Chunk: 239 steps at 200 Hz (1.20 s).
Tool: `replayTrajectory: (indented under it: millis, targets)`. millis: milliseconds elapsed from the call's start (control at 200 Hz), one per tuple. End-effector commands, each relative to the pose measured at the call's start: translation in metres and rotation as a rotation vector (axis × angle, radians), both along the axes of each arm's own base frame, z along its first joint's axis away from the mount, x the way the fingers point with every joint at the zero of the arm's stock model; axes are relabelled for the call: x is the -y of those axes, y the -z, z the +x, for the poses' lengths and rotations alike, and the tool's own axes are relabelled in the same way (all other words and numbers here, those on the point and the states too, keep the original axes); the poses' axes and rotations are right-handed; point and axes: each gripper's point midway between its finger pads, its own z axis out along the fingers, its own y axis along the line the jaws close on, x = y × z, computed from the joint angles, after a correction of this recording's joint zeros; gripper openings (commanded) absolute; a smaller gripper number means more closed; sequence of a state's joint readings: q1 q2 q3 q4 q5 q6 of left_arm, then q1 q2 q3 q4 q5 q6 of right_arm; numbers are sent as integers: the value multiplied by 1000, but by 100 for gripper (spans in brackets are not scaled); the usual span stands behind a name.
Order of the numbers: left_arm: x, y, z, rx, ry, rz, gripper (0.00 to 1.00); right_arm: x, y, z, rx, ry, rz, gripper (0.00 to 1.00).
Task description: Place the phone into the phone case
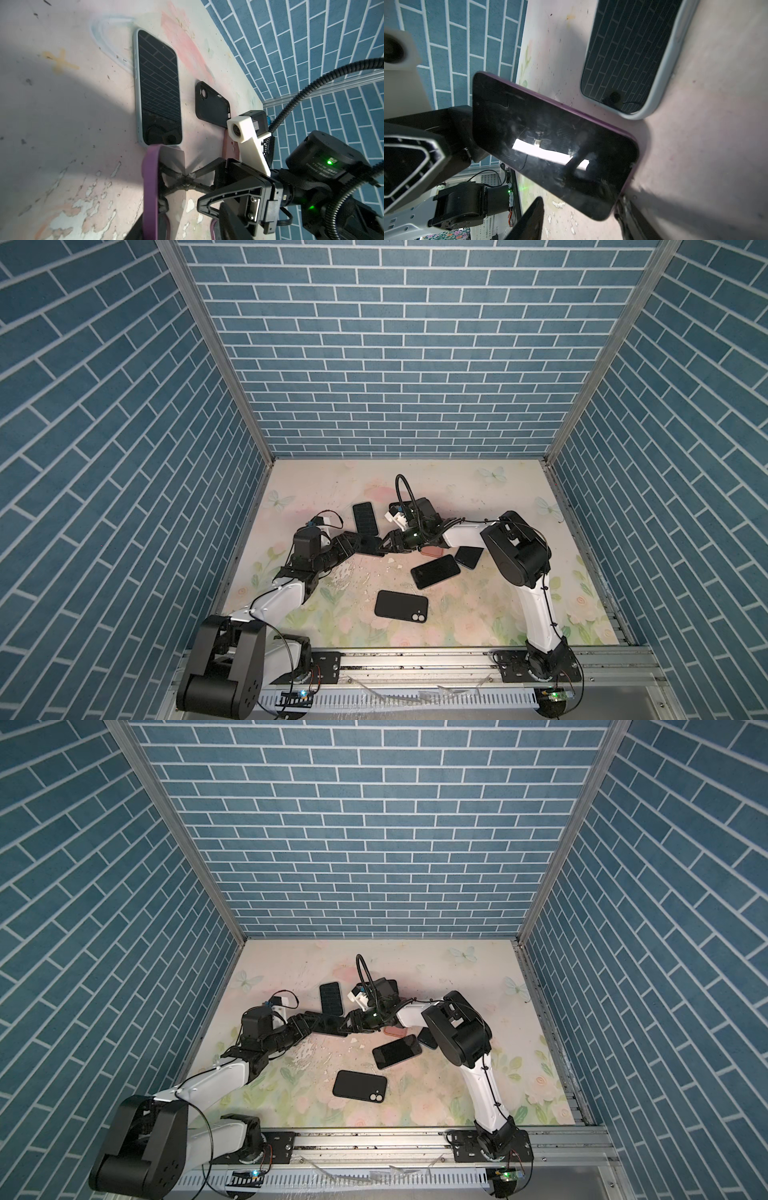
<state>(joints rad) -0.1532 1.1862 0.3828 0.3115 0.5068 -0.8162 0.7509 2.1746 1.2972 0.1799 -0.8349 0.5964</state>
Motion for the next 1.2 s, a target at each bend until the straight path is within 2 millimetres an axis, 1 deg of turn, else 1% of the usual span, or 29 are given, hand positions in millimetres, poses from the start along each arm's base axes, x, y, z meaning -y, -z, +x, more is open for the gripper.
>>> replayTrajectory:
  millis: [0,40,105,150,205,280,365,400,470,540,605,730,825,860,890,905,915,925,960,980,1045,1095,1190]
  targets:
    - [8,-2,-2,5,39,-13,42,3,0,-1,20,-6,-29,58]
    - [7,-1,-2,-1,37,-6,40,3,0,0,21,-3,-30,58]
    - [6,0,-1,-6,30,3,31,5,0,1,23,1,-32,58]
    - [5,1,-1,-11,26,8,29,6,-1,2,28,6,-31,58]
    - [4,3,-1,-18,23,14,23,8,-3,4,32,13,-30,58]
    - [3,2,0,-19,18,20,20,12,-6,7,42,28,-28,57]
    - [3,1,2,-17,15,26,15,18,-16,13,62,46,-14,58]
    - [3,-1,2,-12,17,30,14,21,-21,15,74,54,-5,58]
    - [3,-5,4,-3,21,33,9,27,-33,20,97,70,11,58]
    - [3,-9,5,7,24,41,8,35,-45,26,126,86,22,58]
    - [5,-16,7,27,37,47,5,43,-58,31,159,96,26,58]
    - [14,-36,13,75,99,78,4,64,-82,41,250,113,-2,59]
    - [26,-57,16,125,171,127,3,87,-96,52,344,153,-81,59]
    - [33,-67,18,150,199,143,3,101,-100,59,375,191,-131,59]
    - [38,-72,19,162,223,157,3,111,-98,62,383,217,-178,59]
    - [39,-71,18,161,232,166,3,117,-98,65,388,234,-205,59]
    - [41,-79,21,179,236,168,3,122,-98,66,389,243,-223,59]
    - [42,-82,21,184,238,169,3,126,-96,67,390,255,-247,59]
    - [45,-90,23,200,251,173,3,142,-95,74,396,296,-318,59]
    - [47,-93,24,208,256,171,2,154,-91,76,390,322,-377,59]
    - [48,-103,26,228,253,158,0,175,-83,78,386,353,-488,59]
    - [47,-111,27,247,239,154,0,184,-75,76,377,353,-552,59]
    - [40,-124,27,281,191,165,0,192,-57,73,331,340,-637,56]
